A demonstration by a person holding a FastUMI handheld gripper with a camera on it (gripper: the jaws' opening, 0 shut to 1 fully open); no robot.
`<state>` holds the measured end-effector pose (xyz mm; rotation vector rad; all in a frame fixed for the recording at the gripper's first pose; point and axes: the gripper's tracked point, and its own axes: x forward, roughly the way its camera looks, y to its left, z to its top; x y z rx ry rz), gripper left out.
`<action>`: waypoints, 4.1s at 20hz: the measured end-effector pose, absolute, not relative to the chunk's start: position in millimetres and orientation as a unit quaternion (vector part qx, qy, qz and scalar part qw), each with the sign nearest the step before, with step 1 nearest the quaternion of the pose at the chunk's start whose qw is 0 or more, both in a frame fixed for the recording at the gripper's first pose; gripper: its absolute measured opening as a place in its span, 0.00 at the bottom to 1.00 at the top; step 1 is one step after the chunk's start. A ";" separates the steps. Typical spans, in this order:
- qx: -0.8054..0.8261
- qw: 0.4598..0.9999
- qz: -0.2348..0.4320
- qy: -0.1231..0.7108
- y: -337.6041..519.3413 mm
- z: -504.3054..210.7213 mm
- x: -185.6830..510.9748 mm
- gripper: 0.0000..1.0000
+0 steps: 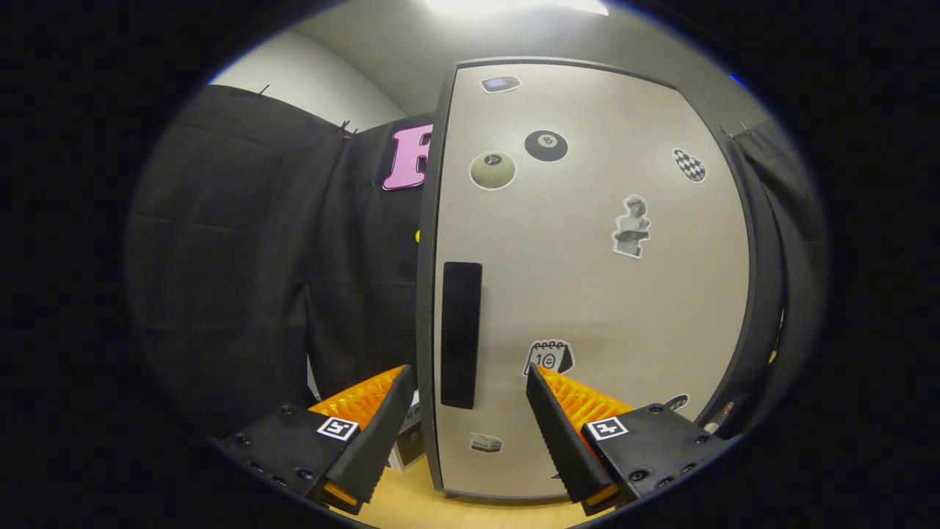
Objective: Open the shoe cabinet door, grab the shoes and put them into the shoe cabinet, then close the shoe cabinet door.
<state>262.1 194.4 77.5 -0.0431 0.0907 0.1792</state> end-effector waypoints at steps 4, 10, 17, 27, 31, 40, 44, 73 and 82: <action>-0.028 0.995 0.077 0.061 201.6 68.4 283.2 0.83; -0.018 0.994 0.061 0.091 206.5 54.5 304.9 0.51; -0.019 0.995 0.045 0.085 205.5 53.7 310.2 0.29; -0.021 0.989 0.117 0.085 207.6 55.2 280.8 0.16; -0.029 0.987 0.135 0.085 203.6 55.2 276.5 0.16; -0.038 0.985 0.146 0.083 189.9 56.9 260.7 0.16; -0.040 0.985 0.145 0.082 182.6 58.9 255.1 0.16; 0.021 0.976 0.172 0.129 129.9 56.3 223.5 0.22; 0.002 0.993 0.037 0.113 79.3 60.6 227.4 0.22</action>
